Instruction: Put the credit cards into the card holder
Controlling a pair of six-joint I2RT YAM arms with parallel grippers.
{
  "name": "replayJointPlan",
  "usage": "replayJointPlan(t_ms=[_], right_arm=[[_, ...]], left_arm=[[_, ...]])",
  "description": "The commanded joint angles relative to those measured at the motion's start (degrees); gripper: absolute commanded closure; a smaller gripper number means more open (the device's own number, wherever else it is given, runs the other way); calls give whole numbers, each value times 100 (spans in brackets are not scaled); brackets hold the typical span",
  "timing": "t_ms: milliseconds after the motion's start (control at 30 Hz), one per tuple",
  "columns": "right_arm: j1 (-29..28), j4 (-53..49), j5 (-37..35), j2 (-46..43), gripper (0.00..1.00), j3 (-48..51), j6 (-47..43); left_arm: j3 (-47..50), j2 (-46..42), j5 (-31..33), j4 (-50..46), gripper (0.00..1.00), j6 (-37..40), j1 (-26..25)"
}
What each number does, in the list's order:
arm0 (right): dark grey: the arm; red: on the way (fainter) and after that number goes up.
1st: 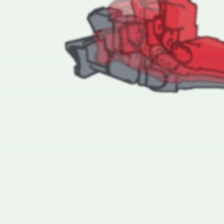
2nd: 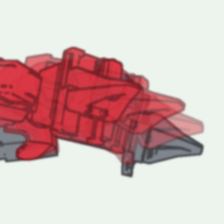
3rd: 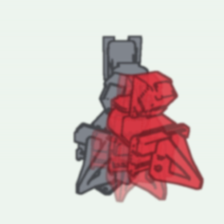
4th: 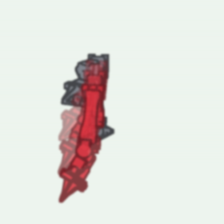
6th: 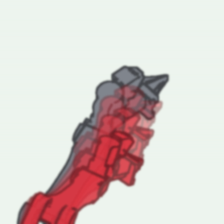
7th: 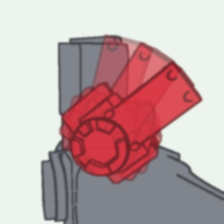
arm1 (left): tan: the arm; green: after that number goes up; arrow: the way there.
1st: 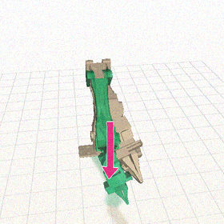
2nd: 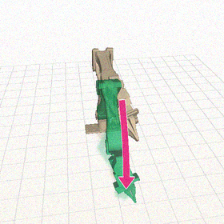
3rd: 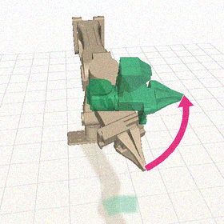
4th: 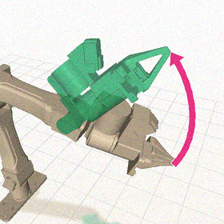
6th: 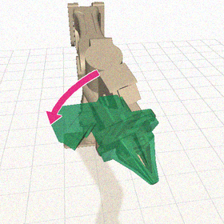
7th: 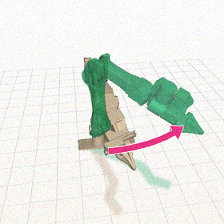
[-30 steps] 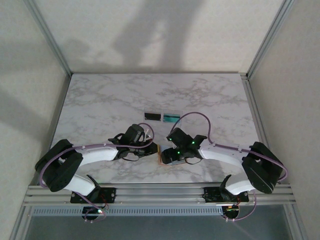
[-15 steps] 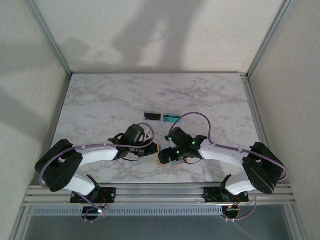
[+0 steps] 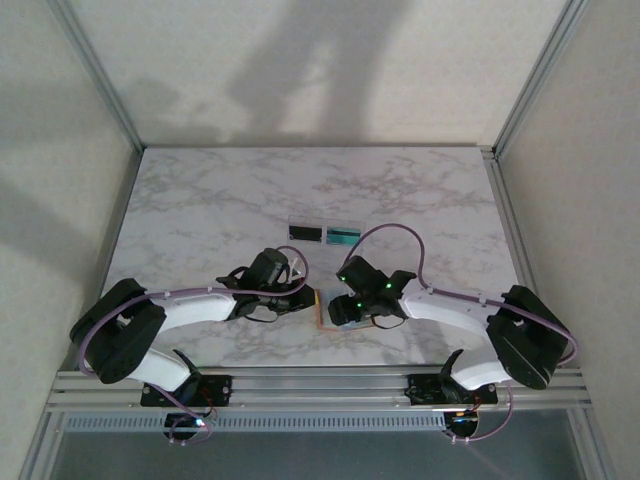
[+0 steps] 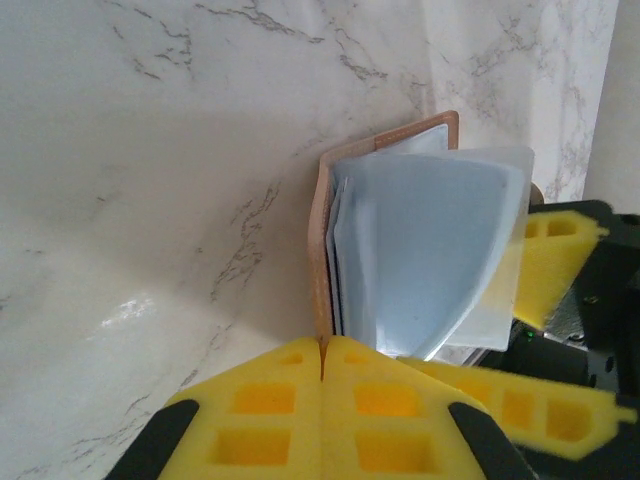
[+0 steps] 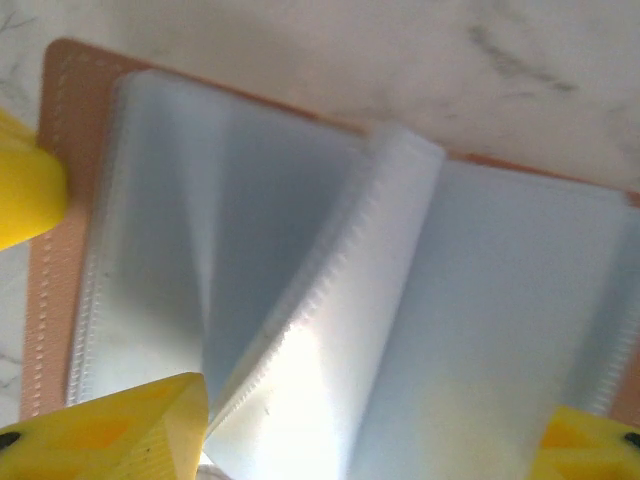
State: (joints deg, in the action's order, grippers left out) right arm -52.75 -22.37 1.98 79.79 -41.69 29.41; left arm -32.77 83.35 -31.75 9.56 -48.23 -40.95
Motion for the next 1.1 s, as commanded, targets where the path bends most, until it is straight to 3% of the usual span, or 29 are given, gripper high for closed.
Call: replayJointPlan(t_ms=[0, 167, 300, 567, 733, 800, 867, 1067], right_arm=[[93, -483, -742, -282, 38, 140, 124], [262, -1030, -1254, -388, 37, 43, 294], [274, -1394, -1419, -574, 28, -180, 380], [160, -1331, -1133, -1431, 22, -561, -12], [106, -1252, -1063, -1289, 22, -536, -69], [109, -1318, -986, -1090, 21, -602, 6], [116, -1290, -798, -945, 21, -625, 37], [310, -1290, -164, -679, 25, -841, 127]], left_arm=[[3, -32, 58, -125, 100, 47, -45], [29, -72, 72, -135, 100, 53, -45], [25, -43, 81, -155, 100, 74, -45], [-3, 76, 50, -86, 100, 65, -45], [-135, 124, 268, -439, 100, 244, -44], [-143, 57, 417, -556, 85, 269, -45], [-130, -4, 420, -554, 79, 310, -32], [-253, 126, 565, -807, 79, 507, 15]])
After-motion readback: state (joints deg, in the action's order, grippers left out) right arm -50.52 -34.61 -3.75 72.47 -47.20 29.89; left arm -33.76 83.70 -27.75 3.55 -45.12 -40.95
